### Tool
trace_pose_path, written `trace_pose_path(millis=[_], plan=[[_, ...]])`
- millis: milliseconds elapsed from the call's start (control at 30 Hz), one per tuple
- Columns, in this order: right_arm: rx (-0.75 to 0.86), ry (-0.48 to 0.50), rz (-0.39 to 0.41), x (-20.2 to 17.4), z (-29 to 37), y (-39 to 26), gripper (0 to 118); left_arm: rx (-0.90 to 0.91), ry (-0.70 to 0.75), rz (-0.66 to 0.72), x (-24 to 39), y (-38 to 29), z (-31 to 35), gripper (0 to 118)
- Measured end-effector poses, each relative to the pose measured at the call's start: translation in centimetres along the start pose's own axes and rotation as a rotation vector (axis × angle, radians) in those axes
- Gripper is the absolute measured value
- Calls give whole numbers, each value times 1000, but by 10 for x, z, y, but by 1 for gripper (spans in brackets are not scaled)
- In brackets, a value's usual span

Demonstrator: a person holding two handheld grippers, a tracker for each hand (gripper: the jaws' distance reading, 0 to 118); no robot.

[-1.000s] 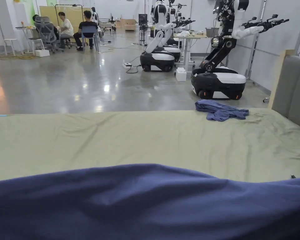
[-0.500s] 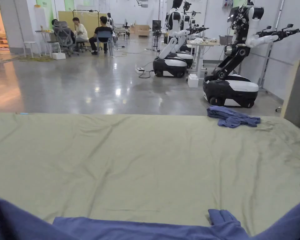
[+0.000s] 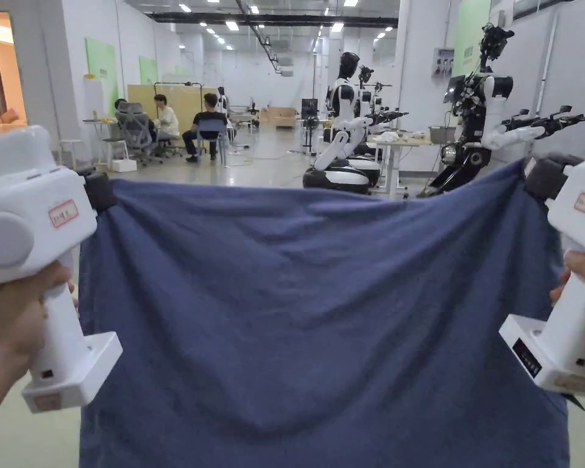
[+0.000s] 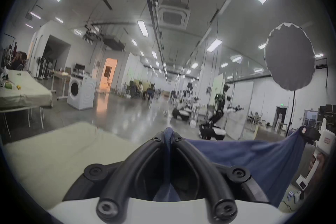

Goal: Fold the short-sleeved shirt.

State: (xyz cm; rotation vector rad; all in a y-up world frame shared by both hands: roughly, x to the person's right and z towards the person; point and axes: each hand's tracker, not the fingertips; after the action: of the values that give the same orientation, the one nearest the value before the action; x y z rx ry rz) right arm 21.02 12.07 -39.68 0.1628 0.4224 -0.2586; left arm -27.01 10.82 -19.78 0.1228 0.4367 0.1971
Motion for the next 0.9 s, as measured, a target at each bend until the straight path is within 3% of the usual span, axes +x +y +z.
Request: trace_pose_path(millis=[200,300,400,533,900], plan=[[198,68,44,-19,-2,86,9,209,-57,-11,26,75,14,5],[210,82,101,-16,10,90,9,232,-93,13,26,73,32,5],[194,112,101,-9,34,74,9,222,-111,9,29,49,66,5],[123,159,44,11,74,34,9,140,-130,4,11,5,96,5],[-263,106,92,28,282,-108,9,-273,-68,-88,-47,-140,268,5]])
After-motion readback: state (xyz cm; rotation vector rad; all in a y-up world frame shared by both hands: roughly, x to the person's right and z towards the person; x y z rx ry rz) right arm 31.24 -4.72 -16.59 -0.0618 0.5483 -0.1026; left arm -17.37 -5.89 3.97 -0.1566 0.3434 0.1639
